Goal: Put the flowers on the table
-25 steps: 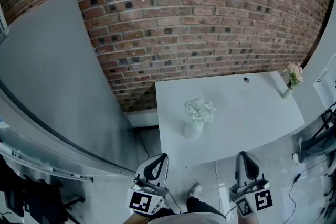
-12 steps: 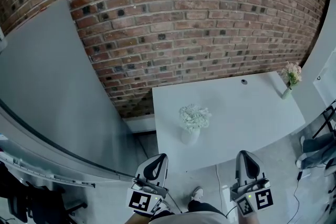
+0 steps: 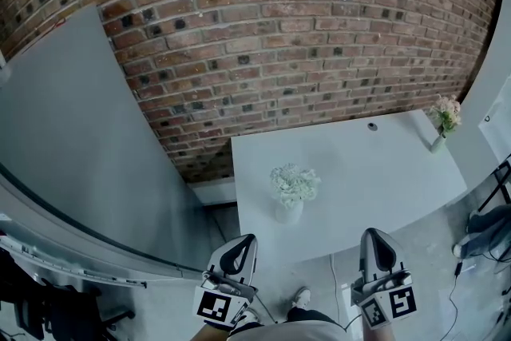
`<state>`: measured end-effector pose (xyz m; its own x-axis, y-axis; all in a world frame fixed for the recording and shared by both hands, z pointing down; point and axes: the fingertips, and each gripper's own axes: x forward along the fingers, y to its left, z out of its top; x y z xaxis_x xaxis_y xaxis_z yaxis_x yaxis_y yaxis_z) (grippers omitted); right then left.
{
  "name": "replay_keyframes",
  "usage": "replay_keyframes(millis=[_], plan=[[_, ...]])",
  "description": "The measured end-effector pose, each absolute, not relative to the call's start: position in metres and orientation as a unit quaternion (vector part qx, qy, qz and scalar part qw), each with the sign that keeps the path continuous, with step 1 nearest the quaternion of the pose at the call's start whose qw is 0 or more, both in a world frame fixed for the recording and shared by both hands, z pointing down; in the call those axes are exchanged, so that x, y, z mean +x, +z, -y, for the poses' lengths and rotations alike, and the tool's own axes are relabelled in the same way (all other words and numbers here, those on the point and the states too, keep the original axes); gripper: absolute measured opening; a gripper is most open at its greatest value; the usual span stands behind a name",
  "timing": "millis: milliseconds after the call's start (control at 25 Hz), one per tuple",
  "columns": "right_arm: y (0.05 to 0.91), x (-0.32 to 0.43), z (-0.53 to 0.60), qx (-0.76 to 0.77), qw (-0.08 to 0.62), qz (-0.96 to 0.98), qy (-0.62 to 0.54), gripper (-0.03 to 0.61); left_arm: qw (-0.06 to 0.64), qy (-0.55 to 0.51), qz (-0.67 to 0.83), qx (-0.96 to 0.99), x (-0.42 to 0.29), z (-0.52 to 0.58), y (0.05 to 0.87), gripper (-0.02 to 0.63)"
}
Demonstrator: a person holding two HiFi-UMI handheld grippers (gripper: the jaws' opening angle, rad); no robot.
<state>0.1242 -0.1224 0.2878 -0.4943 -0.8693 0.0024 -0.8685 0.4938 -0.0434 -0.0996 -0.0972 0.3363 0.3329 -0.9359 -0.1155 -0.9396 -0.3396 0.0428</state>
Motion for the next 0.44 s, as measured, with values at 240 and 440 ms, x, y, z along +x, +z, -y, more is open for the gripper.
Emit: replay_keyframes(millis=[240,440], plan=[[0.288,0.1189,0.1292,-0.494,0.01,-0.869,-0.021,0.017,0.013,0.056,-0.583,-0.811,-0.1049,0.0995,0.3376,0.008],[0.2891,0.1164,0.1329,-0.491,0.01,-0.871,-0.021,0.017,0.011,0.056,-0.588,-0.807,-0.1101,0.101,0.3403,0.008]])
